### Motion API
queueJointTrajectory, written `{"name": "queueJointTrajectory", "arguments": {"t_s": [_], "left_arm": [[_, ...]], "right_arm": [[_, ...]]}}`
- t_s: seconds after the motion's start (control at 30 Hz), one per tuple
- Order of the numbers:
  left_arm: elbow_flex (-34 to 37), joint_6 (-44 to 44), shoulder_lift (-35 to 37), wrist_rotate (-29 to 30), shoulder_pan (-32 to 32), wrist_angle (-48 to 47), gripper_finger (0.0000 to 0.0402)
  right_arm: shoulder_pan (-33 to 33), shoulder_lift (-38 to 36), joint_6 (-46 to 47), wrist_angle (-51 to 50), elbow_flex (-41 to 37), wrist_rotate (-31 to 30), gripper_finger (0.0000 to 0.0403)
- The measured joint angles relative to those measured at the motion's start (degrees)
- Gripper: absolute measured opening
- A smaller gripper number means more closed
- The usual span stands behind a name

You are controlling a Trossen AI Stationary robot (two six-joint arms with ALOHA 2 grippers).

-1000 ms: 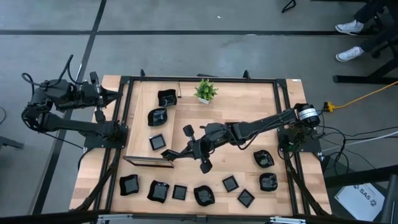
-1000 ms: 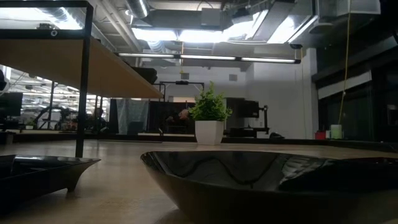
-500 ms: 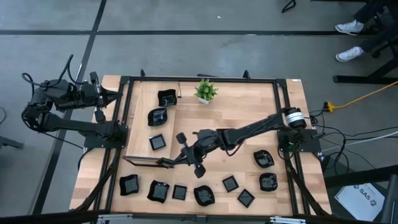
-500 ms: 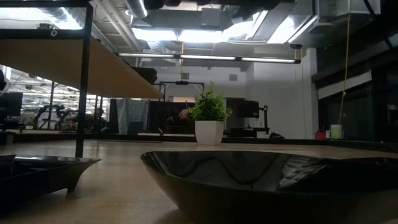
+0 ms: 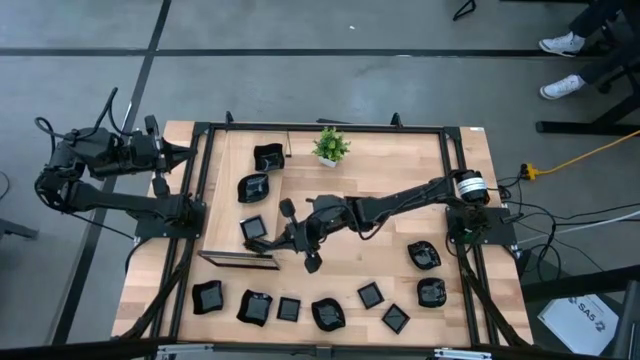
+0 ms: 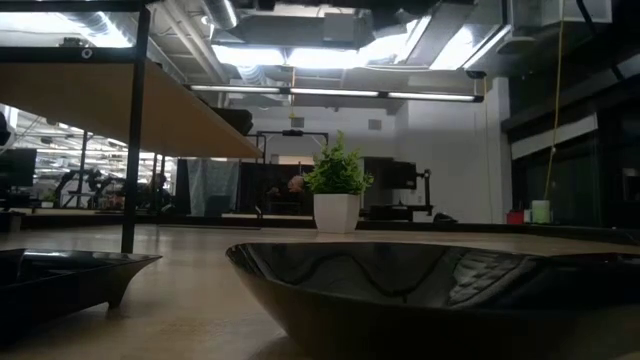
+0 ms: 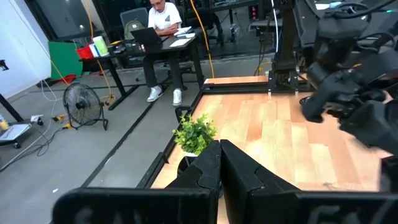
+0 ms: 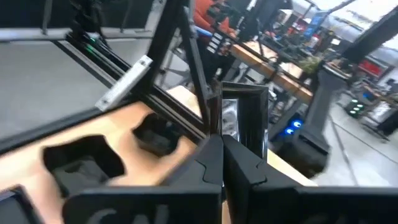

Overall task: Pick & Place Mini shaped plates
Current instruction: Stack the black square plate on top of the black square plate on the shelf

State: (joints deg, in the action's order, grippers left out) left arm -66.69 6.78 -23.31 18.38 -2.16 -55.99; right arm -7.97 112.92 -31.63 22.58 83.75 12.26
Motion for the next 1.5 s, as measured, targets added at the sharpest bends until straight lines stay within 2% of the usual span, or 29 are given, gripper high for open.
{"name": "queueJointTrajectory", "arguments": {"t_s": [0.17, 0.27, 0.4, 0.6, 1.5], "left_arm": [[0.0, 0.0, 0.0, 0.0, 0.0, 0.0, 0.0004], [0.0, 0.0, 0.0, 0.0, 0.0, 0.0, 0.0004], [0.0, 0.0, 0.0, 0.0, 0.0, 0.0, 0.0004], [0.0, 0.0, 0.0, 0.0, 0.0, 0.0, 0.0004], [0.0, 0.0, 0.0, 0.0, 0.0, 0.0, 0.0004]], "right_arm": [[1.6, 1.0, -0.2, 1.2, 0.3, -1.7, 0.0000], [1.7, 3.0, -0.3, 2.7, 0.2, -6.2, 0.0000], [1.6, 4.3, -0.3, 3.9, 0.1, -7.7, 0.0000], [1.4, 5.0, -0.2, 4.6, 0.2, -14.1, 0.0005], [0.4, 4.9, 6.3, 4.5, 0.2, -15.7, 0.0014]]}}
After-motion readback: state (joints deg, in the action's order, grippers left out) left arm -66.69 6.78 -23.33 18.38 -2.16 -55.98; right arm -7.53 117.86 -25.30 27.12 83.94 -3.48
